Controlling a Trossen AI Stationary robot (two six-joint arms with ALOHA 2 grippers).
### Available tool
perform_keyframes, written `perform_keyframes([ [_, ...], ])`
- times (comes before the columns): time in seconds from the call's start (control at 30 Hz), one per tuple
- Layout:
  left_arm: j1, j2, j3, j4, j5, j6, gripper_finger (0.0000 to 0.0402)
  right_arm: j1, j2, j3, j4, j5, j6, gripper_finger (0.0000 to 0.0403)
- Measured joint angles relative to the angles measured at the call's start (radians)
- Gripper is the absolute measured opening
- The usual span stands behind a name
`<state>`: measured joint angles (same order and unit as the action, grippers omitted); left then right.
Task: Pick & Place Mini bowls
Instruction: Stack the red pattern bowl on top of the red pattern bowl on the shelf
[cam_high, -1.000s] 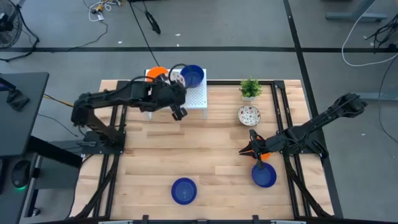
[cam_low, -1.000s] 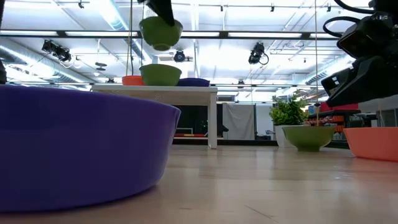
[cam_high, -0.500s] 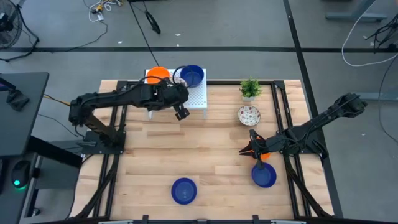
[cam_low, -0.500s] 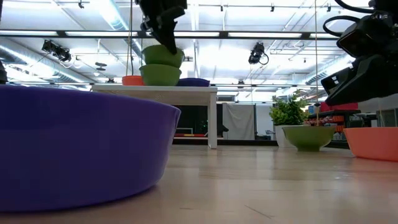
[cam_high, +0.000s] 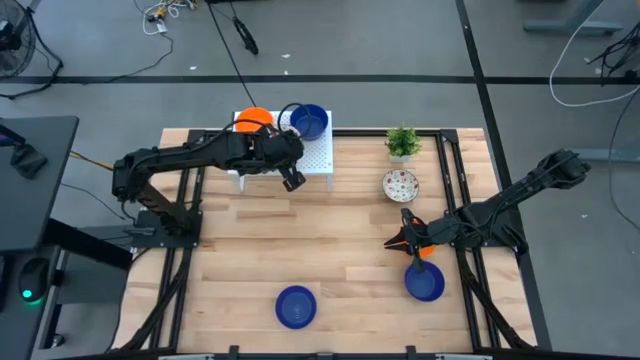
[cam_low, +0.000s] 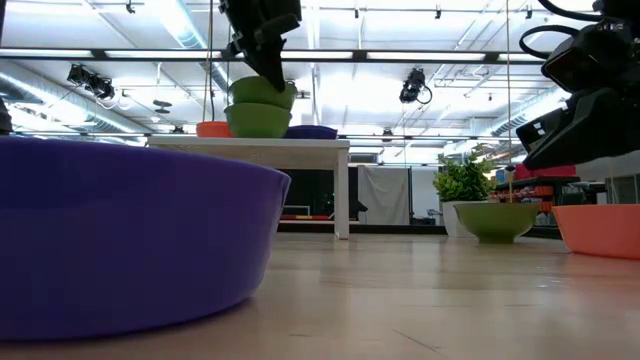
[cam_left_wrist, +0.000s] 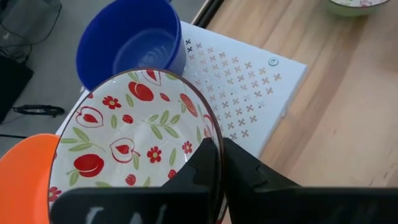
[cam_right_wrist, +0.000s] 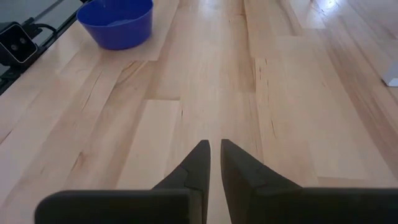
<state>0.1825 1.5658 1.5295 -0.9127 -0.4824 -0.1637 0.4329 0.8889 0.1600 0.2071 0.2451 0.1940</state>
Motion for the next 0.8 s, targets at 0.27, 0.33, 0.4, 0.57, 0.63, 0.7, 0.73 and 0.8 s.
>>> perform_keyframes([
  [0.27,0.0,0.0,0.0,-0.013,-0.012,-0.02,0.0014,0.0,0.0,0.0,0.0,0.0,0.0,0.0041],
  [0.33,0.0,0.0,0.0,-0.02,-0.012,-0.023,0.0014,0.0,0.0,0.0,0.0,0.0,0.0,0.0041],
  [0.4,-0.001,0.0,0.0,-0.02,-0.014,-0.029,0.0013,0.0,0.0,0.0,0.0,0.0,0.0,0.0041],
  [0.57,-0.002,0.003,0.0,-0.02,-0.02,-0.035,0.0014,0.0,0.0,0.0,0.0,0.0,0.0,0.0041],
  [0.63,-0.002,0.012,0.001,-0.019,-0.023,-0.035,0.0014,0.0,0.0,0.0,0.0,0.0,0.0,0.0041],
  [0.7,-0.004,0.022,0.001,-0.021,-0.029,-0.034,0.0012,0.0,0.0,0.0,-0.001,0.0,0.0,0.0041],
  [0.73,-0.005,0.027,0.001,-0.02,-0.036,-0.034,0.0012,0.0,0.0,0.0,-0.001,0.0,0.0,0.0041],
  [0.8,-0.006,0.038,0.001,-0.016,-0.046,-0.034,0.0013,0.0,0.0,0.0,-0.001,0.0,0.0,0.0041],
])
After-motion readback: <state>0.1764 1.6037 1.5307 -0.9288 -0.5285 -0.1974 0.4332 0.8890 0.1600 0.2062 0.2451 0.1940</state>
